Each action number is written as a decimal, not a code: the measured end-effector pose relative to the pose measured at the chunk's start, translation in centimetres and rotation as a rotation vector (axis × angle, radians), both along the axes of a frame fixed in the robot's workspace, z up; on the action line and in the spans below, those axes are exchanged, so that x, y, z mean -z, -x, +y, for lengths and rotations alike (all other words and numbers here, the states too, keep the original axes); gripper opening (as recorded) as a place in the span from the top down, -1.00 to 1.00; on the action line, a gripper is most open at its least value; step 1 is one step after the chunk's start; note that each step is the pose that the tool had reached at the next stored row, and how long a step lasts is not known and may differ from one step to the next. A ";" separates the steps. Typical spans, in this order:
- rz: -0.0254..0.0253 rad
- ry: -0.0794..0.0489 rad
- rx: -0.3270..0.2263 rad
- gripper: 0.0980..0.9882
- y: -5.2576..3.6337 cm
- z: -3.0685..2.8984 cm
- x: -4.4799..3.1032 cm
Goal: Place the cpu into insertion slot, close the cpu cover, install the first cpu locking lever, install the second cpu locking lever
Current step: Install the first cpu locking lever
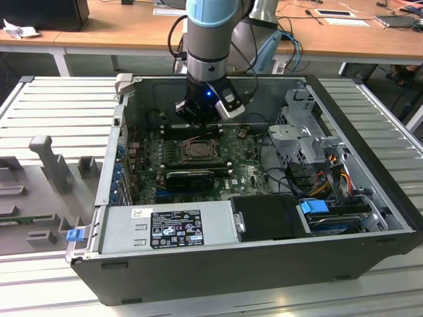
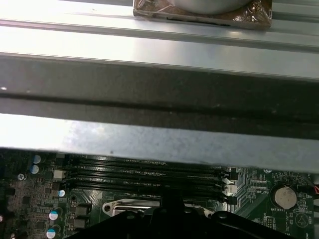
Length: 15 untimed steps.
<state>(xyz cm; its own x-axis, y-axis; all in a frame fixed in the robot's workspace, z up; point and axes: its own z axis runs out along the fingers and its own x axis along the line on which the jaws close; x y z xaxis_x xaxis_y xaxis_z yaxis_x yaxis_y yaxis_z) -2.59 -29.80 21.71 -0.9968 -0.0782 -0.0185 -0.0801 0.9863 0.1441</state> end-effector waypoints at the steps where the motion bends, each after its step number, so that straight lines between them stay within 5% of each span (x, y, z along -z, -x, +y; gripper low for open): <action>1: -0.0001 0.000 0.000 0.98 0.00 0.00 0.05; 15: -0.0001 0.000 -0.015 0.98 -0.76 0.18 0.47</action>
